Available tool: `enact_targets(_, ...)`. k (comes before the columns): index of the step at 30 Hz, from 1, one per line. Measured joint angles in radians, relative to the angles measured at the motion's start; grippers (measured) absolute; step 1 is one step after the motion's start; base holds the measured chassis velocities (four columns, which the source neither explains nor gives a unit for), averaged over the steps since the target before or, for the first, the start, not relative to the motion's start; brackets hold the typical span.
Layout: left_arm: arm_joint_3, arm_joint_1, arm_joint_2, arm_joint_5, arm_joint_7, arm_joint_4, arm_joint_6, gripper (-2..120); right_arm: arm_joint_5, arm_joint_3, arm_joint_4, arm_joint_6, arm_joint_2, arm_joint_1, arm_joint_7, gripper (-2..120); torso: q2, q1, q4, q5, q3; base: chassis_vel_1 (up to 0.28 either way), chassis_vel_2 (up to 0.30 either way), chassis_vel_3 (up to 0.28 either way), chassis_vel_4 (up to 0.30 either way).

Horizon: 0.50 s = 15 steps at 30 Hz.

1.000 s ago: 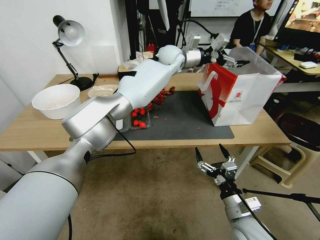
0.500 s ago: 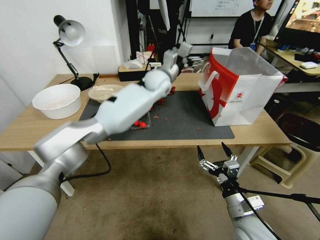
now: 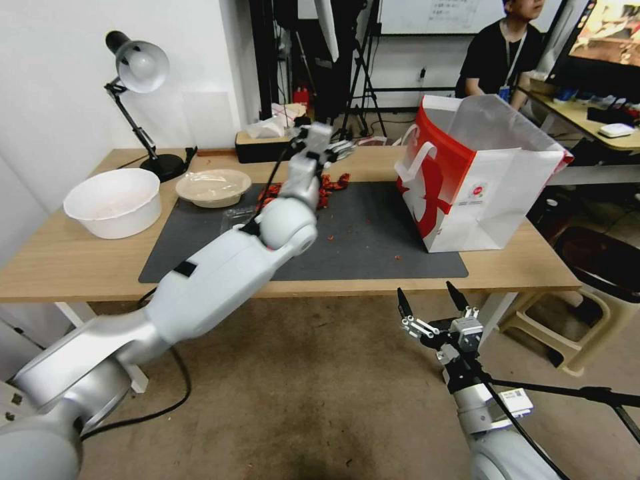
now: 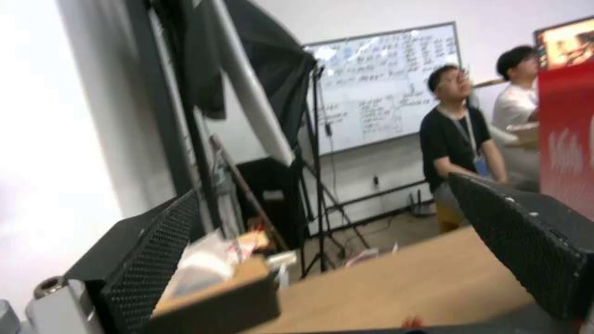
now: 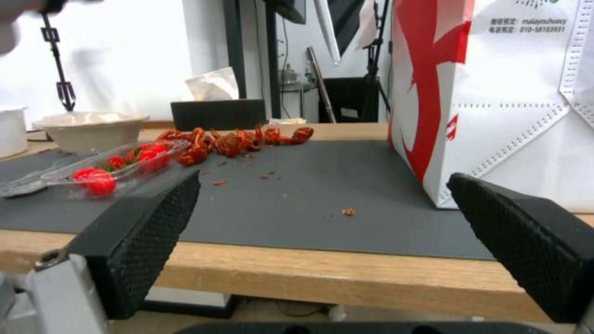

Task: Pick up the trash from the table and place it into the takeout bag.

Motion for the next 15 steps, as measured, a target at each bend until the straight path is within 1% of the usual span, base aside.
enact_targets(2, -0.019, 0.036, 0.032, 0.024, 0.011, -0.025, -0.022, 100, -0.003, -0.003, -0.001, 0.001, 0.004, -0.003, 0.000, 100, 0.000, 0.000, 0.0004, 0.0001, 0.000, 0.000, 0.000, 0.000, 0.000)
enact_targets(7, -0.035, 0.064, 0.051, 0.034, 0.017, -0.041, -0.029, 100, -0.007, -0.005, -0.001, 0.002, 0.006, -0.005, 0.000, 100, 0.000, 0.000, 0.0005, 0.0001, 0.000, 0.000, 0.000, 0.000, 0.000)
enact_targets(9, -0.078, 0.135, 0.090, 0.045, 0.026, -0.080, -0.034, 100, -0.013, -0.009, 0.002, 0.002, 0.010, -0.011, -0.001, 100, 0.000, 0.000, 0.0003, -0.0001, 0.000, 0.000, 0.000, 0.000, 0.000)
enact_targets(10, -0.078, 0.135, 0.090, 0.045, 0.026, -0.080, -0.034, 100, -0.013, -0.009, 0.002, 0.002, 0.010, -0.011, -0.001, 100, 0.000, 0.000, 0.0003, -0.0001, 0.000, 0.000, 0.000, 0.000, 0.000)
enact_targets(11, -0.123, 0.199, 0.114, 0.058, 0.035, -0.113, -0.036, 100, -0.017, -0.010, 0.005, 0.002, 0.011, -0.014, -0.001, 100, 0.000, 0.000, 0.0005, -0.0001, 0.000, 0.000, 0.000, 0.000, 0.000)
enact_targets(13, -0.193, 0.286, 0.140, 0.082, 0.053, -0.156, -0.040, 100, -0.019, -0.010, 0.006, 0.002, 0.011, -0.019, -0.001, 100, 0.000, 0.000, 0.0003, 0.0000, 0.000, 0.000, 0.000, 0.000, 0.000)
enact_targets(14, -0.193, 0.286, 0.140, 0.082, 0.053, -0.156, -0.040, 100, -0.019, -0.010, 0.006, 0.002, 0.011, -0.019, -0.001, 100, 0.000, 0.000, 0.0003, 0.0000, 0.000, 0.000, 0.000, 0.000, 0.000)
enact_targets(15, -0.222, 0.324, 0.149, 0.097, 0.062, -0.172, -0.045, 100, -0.020, -0.009, 0.006, 0.003, 0.012, -0.019, -0.001, 100, 0.000, 0.000, 0.0004, 0.0000, 0.000, 0.000, 0.000, 0.000, 0.000)
